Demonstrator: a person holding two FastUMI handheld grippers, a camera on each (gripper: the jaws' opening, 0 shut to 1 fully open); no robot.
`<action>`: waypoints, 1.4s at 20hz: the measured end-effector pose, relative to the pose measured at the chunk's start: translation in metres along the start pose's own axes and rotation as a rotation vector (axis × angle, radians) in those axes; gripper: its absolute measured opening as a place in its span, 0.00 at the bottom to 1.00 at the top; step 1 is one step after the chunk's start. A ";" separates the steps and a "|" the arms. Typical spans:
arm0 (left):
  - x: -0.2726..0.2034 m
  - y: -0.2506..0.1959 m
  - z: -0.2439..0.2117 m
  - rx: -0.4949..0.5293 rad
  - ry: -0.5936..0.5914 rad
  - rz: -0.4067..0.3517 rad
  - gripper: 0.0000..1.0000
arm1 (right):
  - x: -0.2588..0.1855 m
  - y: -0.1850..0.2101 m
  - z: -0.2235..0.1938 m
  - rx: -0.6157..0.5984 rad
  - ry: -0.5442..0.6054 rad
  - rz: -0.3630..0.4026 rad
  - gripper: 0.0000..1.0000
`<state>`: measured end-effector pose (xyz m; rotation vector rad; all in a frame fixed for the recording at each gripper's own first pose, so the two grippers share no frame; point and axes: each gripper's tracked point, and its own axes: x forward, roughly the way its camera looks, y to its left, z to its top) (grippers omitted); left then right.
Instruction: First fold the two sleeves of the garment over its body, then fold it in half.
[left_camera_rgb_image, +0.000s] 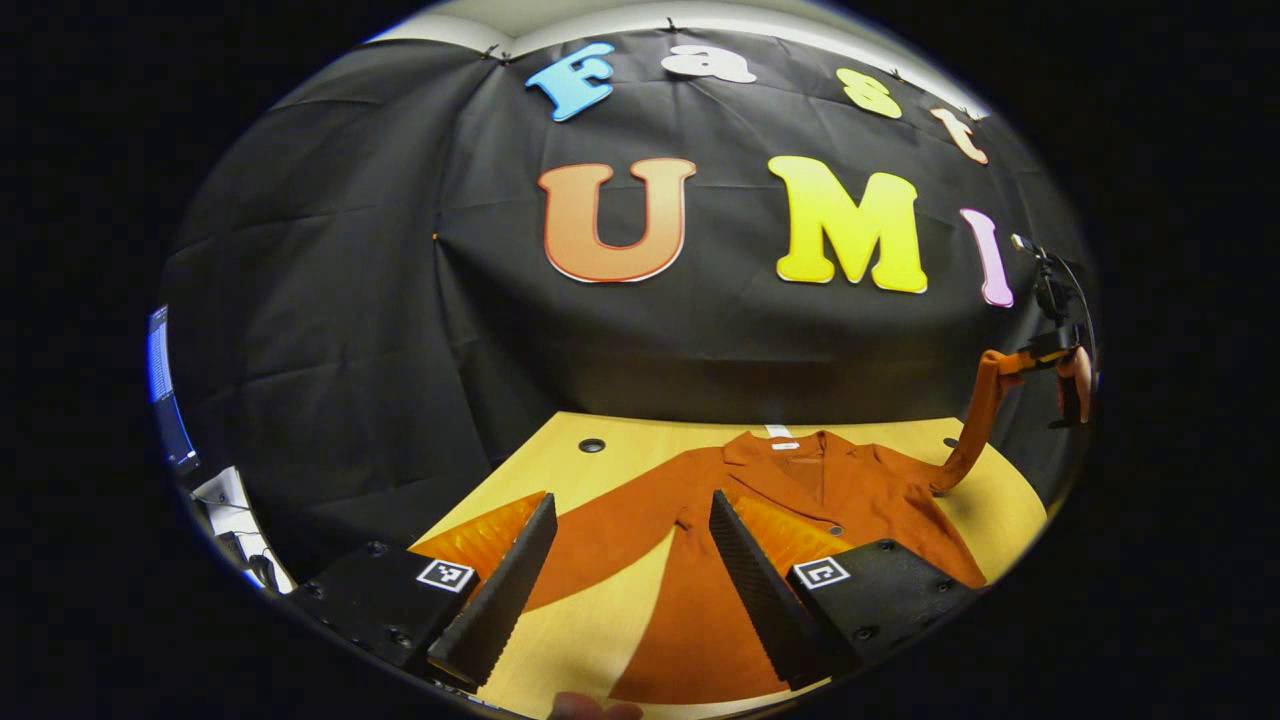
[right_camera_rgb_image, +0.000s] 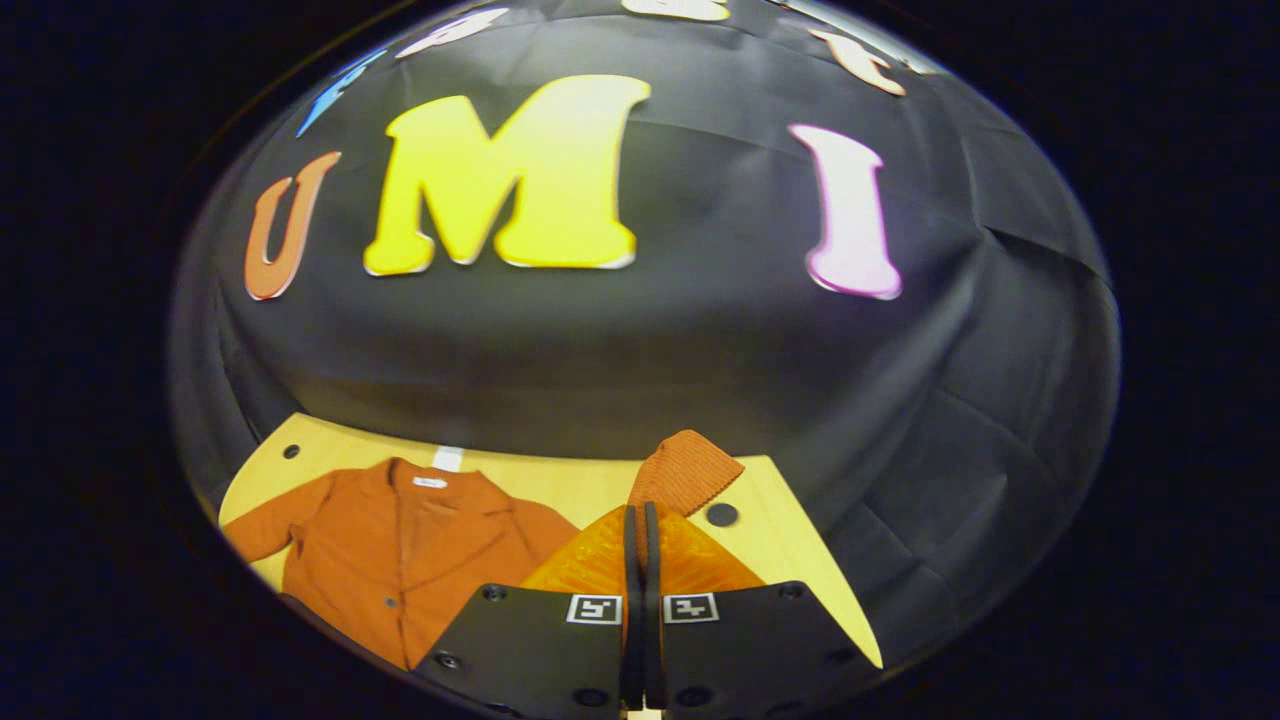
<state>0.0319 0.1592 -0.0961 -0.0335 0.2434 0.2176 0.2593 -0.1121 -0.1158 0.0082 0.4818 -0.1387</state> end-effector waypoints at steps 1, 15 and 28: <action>0.001 0.009 -0.002 -0.010 0.004 0.007 1.00 | 0.007 0.028 0.006 -0.012 0.002 0.030 0.00; -0.008 0.129 -0.019 -0.174 0.044 0.152 0.97 | 0.083 0.344 -0.112 -0.212 0.168 0.244 0.01; 0.015 0.141 -0.056 -0.194 0.100 0.183 0.98 | 0.100 0.416 -0.177 -0.169 0.239 0.376 0.51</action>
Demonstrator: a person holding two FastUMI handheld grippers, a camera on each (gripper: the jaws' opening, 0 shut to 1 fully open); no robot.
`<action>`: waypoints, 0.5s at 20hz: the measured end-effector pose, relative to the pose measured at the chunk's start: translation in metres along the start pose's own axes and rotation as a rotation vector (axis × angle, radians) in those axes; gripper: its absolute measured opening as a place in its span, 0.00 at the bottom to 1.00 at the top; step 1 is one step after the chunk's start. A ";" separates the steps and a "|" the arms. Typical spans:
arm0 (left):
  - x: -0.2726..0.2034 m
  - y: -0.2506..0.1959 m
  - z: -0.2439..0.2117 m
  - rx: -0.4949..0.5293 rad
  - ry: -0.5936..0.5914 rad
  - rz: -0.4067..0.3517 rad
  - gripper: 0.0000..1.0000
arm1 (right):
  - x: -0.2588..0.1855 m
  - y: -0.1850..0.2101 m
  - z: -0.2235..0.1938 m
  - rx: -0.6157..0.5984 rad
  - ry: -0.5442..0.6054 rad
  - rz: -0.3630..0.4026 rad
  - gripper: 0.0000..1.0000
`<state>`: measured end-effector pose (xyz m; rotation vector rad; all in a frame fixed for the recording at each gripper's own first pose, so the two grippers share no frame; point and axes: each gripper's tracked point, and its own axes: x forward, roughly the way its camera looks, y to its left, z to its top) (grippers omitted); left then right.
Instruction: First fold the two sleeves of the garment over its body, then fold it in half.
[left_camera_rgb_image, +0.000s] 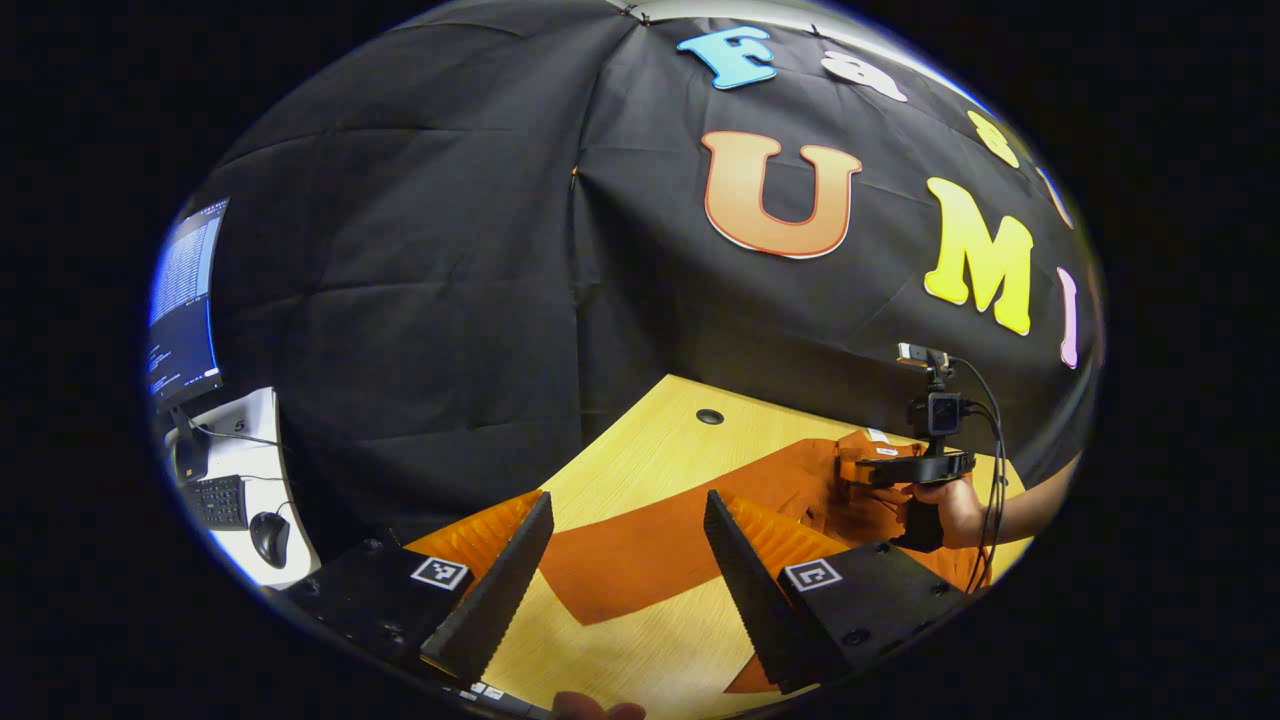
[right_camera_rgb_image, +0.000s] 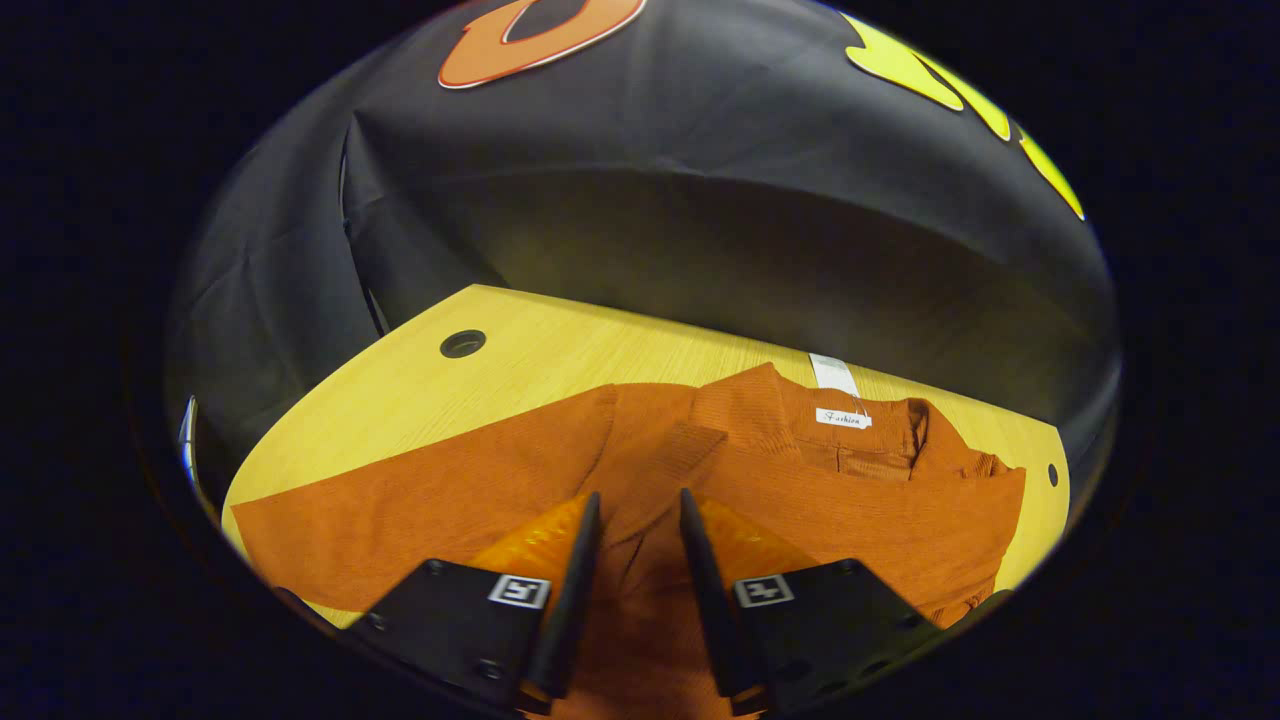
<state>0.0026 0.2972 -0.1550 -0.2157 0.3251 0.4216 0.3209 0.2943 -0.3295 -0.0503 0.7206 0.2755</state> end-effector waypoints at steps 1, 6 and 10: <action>0.005 0.003 -0.004 -0.003 -0.001 0.007 0.98 | -0.004 0.002 0.002 0.003 -0.011 0.005 0.66; 0.030 0.025 -0.041 -0.030 0.055 0.063 0.99 | -0.036 0.006 0.007 0.006 -0.045 0.042 0.85; 0.047 0.043 -0.078 -0.014 0.120 0.096 0.99 | -0.091 0.011 0.011 -0.006 -0.090 0.108 0.95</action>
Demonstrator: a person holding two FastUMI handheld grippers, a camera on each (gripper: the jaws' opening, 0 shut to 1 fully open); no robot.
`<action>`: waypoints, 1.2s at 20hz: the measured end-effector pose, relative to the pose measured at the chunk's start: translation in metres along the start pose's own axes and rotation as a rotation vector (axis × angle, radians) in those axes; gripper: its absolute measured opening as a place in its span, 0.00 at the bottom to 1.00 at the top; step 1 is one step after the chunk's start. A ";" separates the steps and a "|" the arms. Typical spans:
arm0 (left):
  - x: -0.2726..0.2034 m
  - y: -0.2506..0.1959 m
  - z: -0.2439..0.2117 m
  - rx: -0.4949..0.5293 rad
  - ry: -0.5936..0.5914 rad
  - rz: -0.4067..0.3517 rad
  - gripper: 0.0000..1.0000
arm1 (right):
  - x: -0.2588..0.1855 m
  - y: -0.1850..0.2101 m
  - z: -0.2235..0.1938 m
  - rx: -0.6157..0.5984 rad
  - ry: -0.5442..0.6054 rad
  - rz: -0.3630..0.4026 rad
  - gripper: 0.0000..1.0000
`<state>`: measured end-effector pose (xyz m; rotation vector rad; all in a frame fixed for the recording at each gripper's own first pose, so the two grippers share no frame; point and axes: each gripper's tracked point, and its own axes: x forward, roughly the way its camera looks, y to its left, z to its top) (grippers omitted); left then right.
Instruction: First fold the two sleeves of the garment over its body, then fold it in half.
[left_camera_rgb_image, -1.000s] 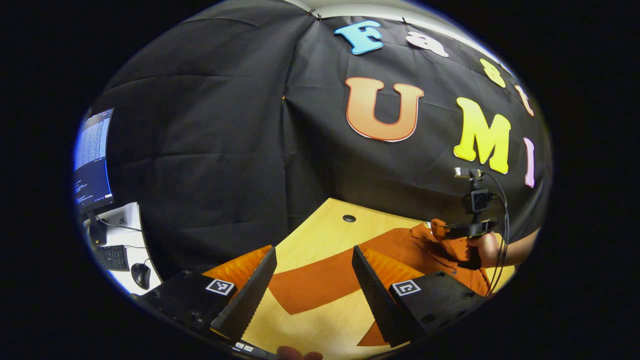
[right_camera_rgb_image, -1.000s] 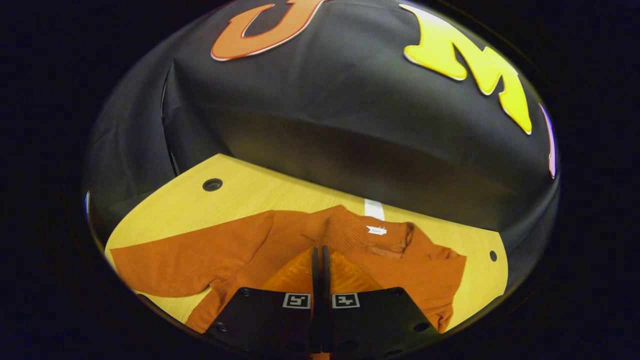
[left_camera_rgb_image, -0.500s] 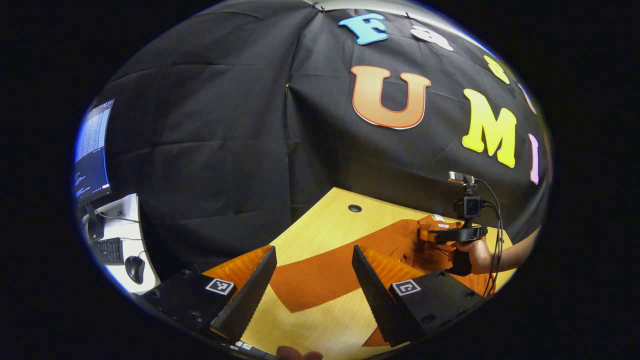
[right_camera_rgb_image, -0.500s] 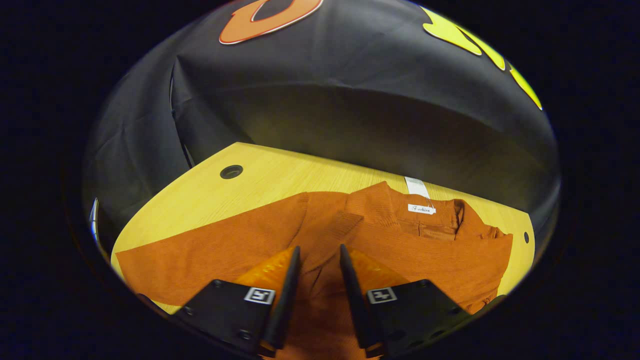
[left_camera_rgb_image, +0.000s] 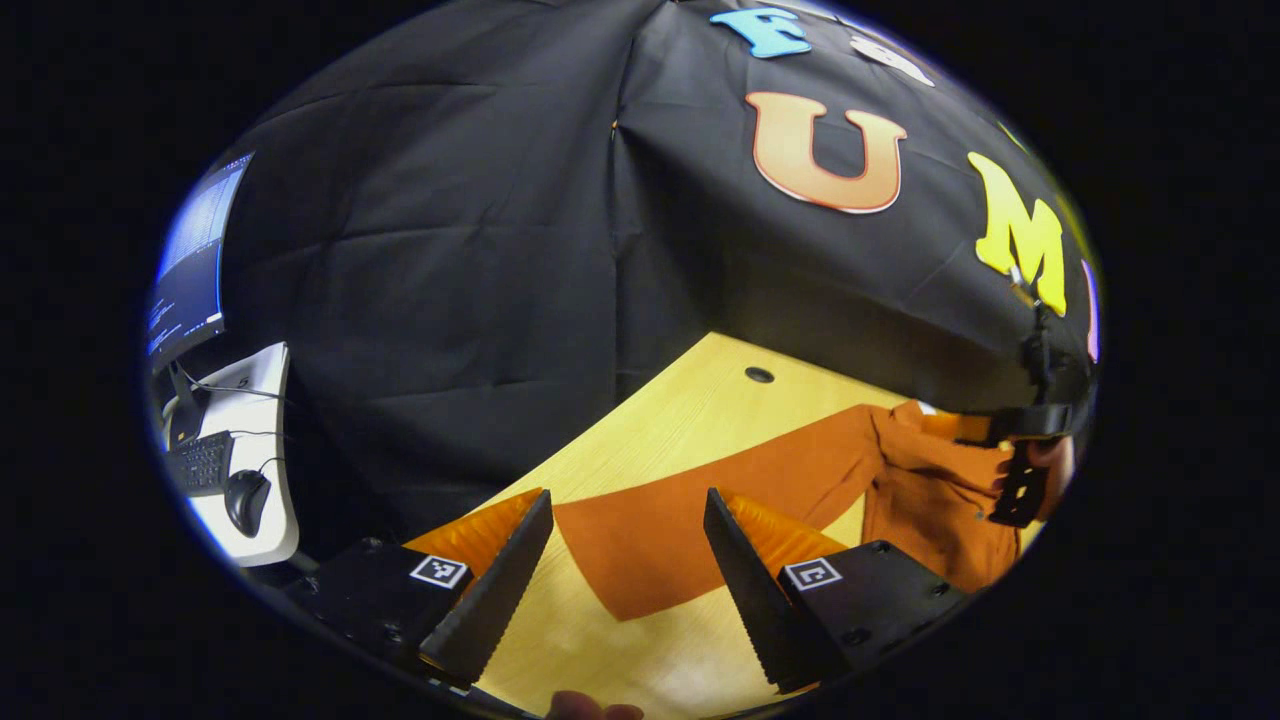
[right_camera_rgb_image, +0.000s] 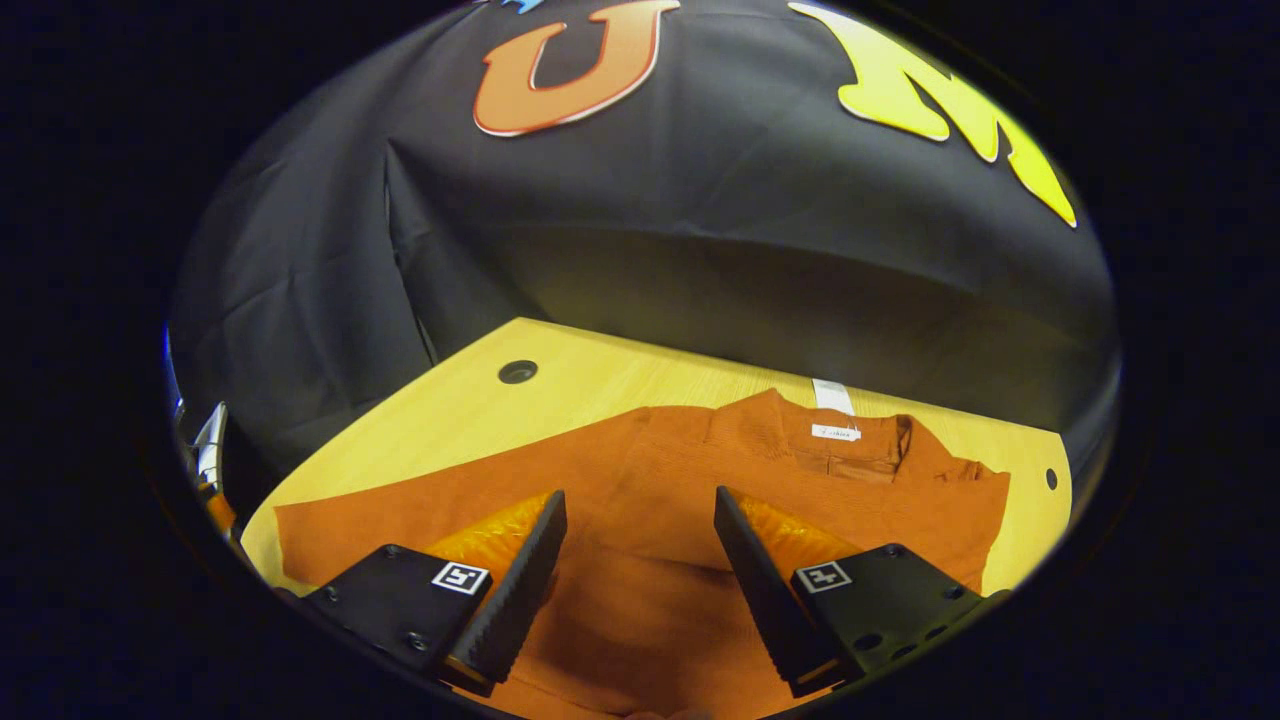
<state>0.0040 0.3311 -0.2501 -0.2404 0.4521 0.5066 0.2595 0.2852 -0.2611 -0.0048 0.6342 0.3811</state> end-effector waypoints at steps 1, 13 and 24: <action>0.007 0.001 -0.014 -0.006 0.032 0.003 0.99 | -0.018 0.001 0.000 0.002 -0.008 0.018 0.94; 0.044 -0.007 -0.068 -0.002 0.149 0.109 0.99 | -0.185 -0.094 -0.052 0.145 0.024 -0.104 0.95; 0.057 -0.022 -0.059 -0.131 0.126 0.054 0.11 | -0.242 -0.122 -0.054 0.203 0.014 -0.103 0.95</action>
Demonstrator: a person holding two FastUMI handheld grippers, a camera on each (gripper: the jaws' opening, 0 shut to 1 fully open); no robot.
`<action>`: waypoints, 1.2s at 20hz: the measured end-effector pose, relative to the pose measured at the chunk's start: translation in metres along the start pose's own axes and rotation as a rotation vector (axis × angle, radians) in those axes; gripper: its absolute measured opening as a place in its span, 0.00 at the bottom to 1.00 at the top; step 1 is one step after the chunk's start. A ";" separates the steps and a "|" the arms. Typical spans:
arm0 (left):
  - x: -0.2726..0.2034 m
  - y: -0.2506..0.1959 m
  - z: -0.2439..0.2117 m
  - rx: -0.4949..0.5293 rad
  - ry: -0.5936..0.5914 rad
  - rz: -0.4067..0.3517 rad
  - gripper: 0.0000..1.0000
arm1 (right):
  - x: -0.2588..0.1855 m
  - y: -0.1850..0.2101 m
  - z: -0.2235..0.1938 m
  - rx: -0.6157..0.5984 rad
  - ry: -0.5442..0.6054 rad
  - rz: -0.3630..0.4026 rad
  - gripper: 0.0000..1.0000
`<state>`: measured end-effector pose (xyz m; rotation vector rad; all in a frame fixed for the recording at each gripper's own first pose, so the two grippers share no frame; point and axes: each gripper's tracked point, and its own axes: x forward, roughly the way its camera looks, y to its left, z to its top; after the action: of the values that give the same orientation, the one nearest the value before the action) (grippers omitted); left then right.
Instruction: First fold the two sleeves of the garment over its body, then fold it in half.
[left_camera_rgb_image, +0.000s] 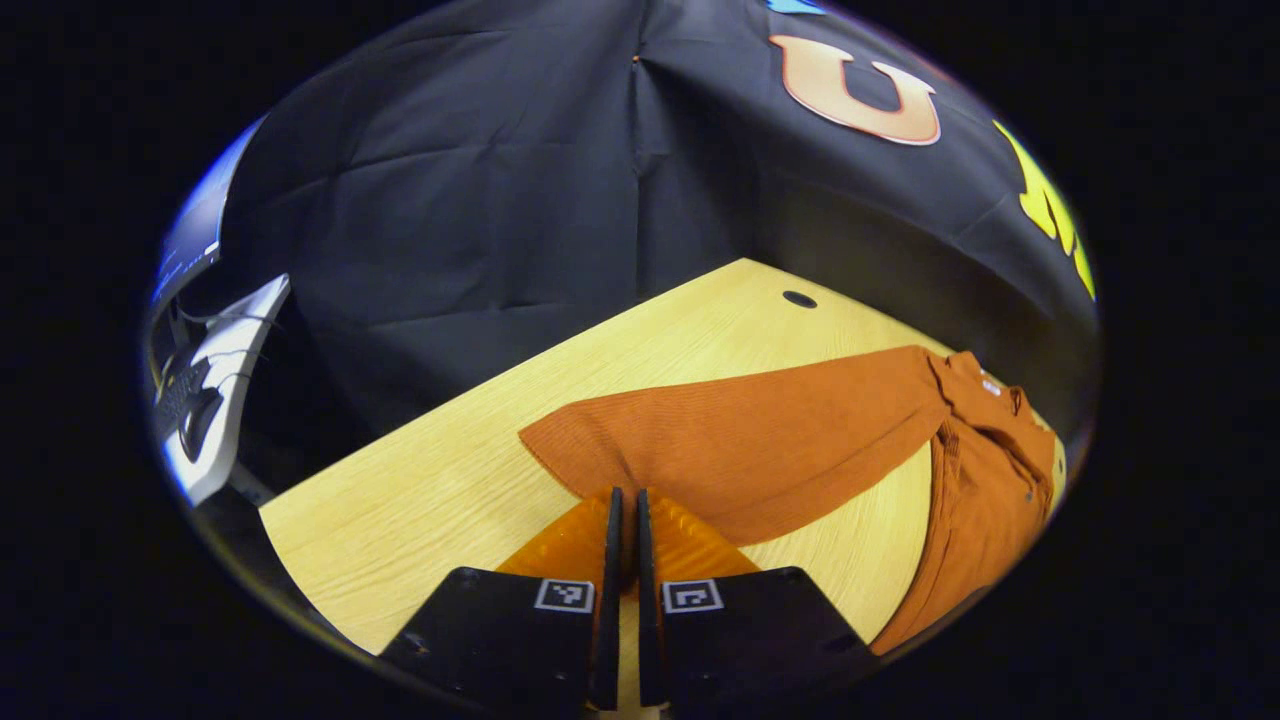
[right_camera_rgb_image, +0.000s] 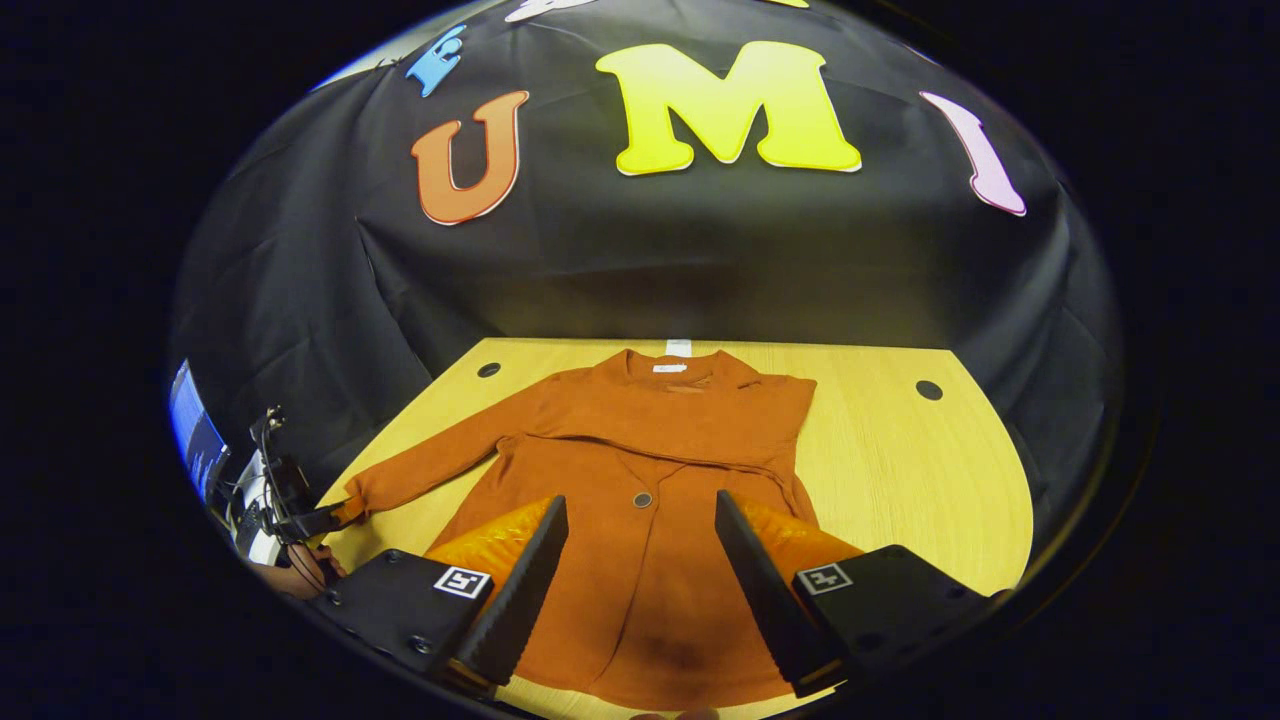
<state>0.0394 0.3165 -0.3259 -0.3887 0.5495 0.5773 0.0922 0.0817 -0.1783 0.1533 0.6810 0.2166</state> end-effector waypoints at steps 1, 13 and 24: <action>0.001 -0.003 0.000 -0.057 0.024 -0.025 0.07 | -0.004 0.001 0.000 -0.010 -0.004 0.005 0.95; -0.024 -0.111 0.148 0.044 -0.097 -0.240 0.03 | -0.032 -0.043 0.001 0.081 -0.075 -0.008 0.96; -0.067 -0.405 0.212 0.416 -0.232 -0.566 0.03 | -0.099 -0.138 -0.015 0.225 -0.167 -0.140 0.98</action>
<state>0.3165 0.0794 -0.0422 -0.0670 0.3013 -0.0449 0.0276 -0.0752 -0.1589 0.3341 0.5463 -0.0083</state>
